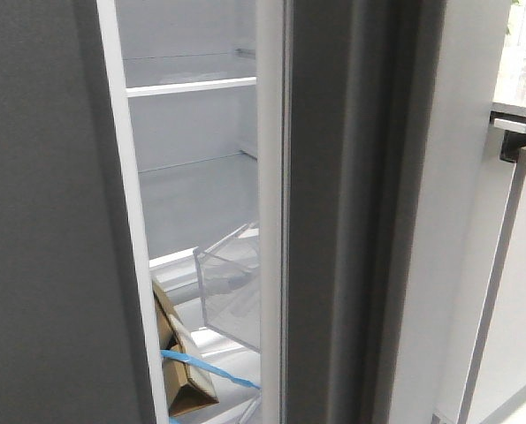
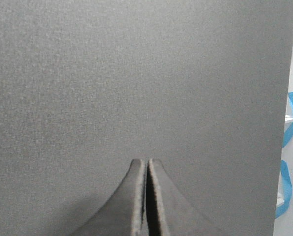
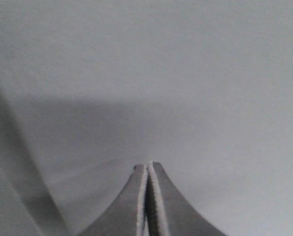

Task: Close fridge door
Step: 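Push the grey door toward the fridge body with both grippers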

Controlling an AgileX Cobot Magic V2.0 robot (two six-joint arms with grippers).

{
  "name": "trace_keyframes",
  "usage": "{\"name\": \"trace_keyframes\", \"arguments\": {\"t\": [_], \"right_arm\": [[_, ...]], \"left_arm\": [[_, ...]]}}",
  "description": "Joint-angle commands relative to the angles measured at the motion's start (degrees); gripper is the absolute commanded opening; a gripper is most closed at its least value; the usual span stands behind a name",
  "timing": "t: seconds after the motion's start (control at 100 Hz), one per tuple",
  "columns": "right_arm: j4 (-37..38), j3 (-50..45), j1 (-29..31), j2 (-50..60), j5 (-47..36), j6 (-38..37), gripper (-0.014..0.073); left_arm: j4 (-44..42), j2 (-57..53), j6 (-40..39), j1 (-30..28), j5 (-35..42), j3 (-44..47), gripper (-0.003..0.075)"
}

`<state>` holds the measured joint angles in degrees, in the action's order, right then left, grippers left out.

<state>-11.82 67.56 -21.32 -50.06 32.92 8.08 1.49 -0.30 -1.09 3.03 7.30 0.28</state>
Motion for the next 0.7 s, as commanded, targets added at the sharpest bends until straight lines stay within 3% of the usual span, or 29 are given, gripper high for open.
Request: {"name": "trace_keyframes", "arguments": {"t": [0.0, 0.689], "right_arm": [[-0.17, 3.41, -1.55, -1.41, -5.11, 1.03, -0.0044], [-0.17, 14.22, -6.3, -16.42, -9.68, 3.42, -0.0044]], "left_arm": [[0.23, -0.59, -0.25, -0.28, 4.16, 2.01, -0.002], [0.23, -0.59, -0.25, -0.28, 4.16, 2.01, -0.002]]}}
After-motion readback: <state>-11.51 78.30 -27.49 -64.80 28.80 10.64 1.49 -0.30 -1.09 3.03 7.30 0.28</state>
